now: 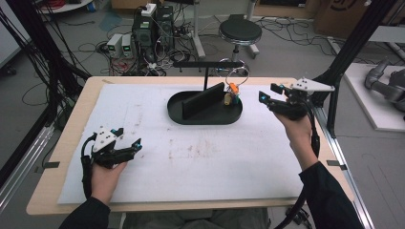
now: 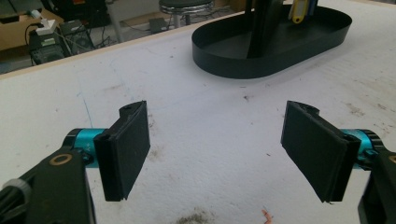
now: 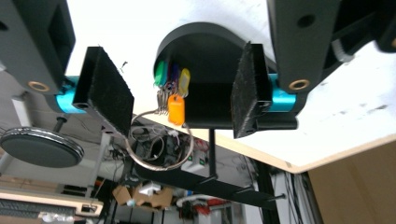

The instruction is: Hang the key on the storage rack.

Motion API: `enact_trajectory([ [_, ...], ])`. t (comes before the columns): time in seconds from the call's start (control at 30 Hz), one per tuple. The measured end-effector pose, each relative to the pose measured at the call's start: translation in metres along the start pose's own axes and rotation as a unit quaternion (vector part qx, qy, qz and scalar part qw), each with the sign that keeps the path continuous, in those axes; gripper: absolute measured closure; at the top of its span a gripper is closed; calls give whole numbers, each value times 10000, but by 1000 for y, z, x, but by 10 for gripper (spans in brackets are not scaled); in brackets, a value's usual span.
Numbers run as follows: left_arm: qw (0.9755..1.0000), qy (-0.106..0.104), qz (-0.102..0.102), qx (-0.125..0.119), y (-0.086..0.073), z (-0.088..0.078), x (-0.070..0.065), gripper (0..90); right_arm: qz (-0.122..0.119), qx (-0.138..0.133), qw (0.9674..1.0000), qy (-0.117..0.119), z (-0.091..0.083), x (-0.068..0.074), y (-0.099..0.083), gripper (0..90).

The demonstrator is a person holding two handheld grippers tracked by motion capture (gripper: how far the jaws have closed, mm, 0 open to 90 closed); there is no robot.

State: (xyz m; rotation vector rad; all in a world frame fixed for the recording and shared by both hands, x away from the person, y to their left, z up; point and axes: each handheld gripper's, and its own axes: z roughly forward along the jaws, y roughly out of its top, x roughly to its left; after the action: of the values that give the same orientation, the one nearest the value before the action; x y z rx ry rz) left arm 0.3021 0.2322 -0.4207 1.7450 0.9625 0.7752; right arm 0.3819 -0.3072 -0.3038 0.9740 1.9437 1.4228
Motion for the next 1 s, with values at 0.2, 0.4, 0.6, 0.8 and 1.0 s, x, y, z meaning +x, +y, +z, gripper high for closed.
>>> enact_trajectory([
  [0.2,9999,54,81,28,0,1,1,238,75,-104,9999,44,-15,9,-33,364],
  [0.4,9999,85,94,12,0,-1,4,237,164,-117,9998,-19,-22,13,-65,342],
  [0.6,9999,99,120,36,-3,-2,5,238,310,-18,9993,-186,-23,9,-93,335],
  [0.8,9998,73,163,44,-3,-4,4,237,297,62,9990,-321,-22,3,-102,327],
  [1.0,9998,61,165,62,-5,-5,3,238,311,144,9988,-357,-20,1,-104,319],
])
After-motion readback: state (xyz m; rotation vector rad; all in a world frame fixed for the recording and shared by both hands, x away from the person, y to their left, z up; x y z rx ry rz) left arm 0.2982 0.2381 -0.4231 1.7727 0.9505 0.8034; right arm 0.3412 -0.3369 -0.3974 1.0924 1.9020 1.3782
